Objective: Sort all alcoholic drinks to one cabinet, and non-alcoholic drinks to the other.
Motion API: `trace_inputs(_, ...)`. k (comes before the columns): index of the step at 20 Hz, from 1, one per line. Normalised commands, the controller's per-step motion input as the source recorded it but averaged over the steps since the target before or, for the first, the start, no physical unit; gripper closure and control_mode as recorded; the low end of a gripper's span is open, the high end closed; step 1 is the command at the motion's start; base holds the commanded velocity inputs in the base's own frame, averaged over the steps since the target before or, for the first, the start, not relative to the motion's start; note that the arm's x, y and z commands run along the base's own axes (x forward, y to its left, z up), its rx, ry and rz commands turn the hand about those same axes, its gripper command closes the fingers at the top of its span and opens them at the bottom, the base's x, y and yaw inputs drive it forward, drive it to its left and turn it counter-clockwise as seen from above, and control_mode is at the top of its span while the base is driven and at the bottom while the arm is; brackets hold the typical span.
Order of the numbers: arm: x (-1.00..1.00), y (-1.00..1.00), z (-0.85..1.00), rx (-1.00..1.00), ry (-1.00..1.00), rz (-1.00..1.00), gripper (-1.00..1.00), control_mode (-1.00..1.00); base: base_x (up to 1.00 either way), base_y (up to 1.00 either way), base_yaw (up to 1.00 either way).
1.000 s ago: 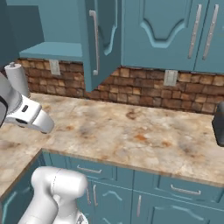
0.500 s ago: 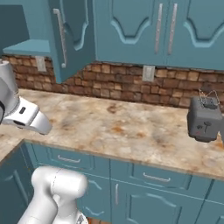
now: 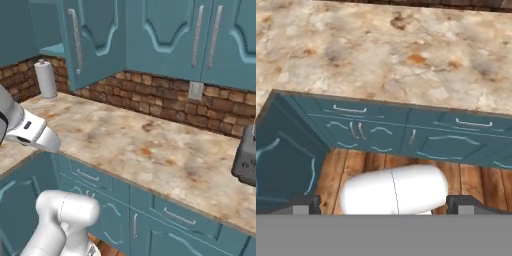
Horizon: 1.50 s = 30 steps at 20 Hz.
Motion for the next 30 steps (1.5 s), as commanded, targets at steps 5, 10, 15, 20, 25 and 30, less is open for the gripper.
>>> trace_inputs(5,0.0,0.0,0.0,0.0,0.0,0.0,-1.0,1.0,-0.22,-0.01,0.68)
trace_inputs(10,0.0,0.0,0.0,0.0,0.0,0.0,-1.0,1.0,-0.05,0.0,0.65)
trace_inputs(15,0.0,0.0,0.0,0.0,0.0,0.0,-1.0,1.0,-0.05,0.0,0.59)
trace_inputs(20,0.0,0.0,0.0,0.0,0.0,0.0,-1.0,1.0,-0.03,0.15,0.53)
trace_inputs(25,0.0,0.0,0.0,0.0,0.0,0.0,-1.0,1.0,-0.2,0.62,0.37)
trace_inputs(30,0.0,0.0,0.0,0.0,0.0,0.0,-1.0,1.0,-0.42,0.89,0.45)
